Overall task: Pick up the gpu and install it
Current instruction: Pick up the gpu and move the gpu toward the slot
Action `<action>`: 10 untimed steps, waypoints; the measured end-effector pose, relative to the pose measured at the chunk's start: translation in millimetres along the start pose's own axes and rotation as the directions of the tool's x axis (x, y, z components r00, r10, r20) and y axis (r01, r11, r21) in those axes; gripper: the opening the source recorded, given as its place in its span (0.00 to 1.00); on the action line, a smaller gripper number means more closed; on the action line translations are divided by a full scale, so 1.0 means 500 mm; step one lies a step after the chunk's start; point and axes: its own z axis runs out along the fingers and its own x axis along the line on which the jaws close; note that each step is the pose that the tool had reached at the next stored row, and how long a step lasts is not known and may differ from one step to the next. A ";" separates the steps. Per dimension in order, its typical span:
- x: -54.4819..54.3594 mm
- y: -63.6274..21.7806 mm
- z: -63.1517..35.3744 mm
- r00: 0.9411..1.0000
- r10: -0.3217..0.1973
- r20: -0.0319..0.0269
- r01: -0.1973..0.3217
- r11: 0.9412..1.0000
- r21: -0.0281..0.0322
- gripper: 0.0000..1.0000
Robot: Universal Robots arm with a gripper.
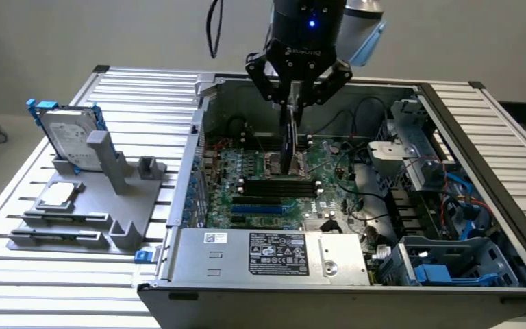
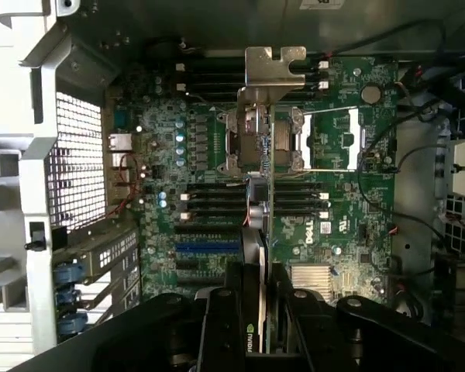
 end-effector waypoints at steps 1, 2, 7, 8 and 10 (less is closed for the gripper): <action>-0.006 0.003 0.003 1.000 0.000 0.000 0.000 1.000 0.000 0.27; -0.012 0.006 0.007 1.000 0.000 0.000 0.000 1.000 0.000 0.27; -0.036 0.018 0.025 1.000 -0.001 0.000 0.001 1.000 0.000 0.27; -0.036 0.018 0.027 1.000 -0.001 0.000 0.001 1.000 0.000 0.27; -0.036 0.018 0.027 1.000 -0.001 0.000 0.001 1.000 0.000 0.27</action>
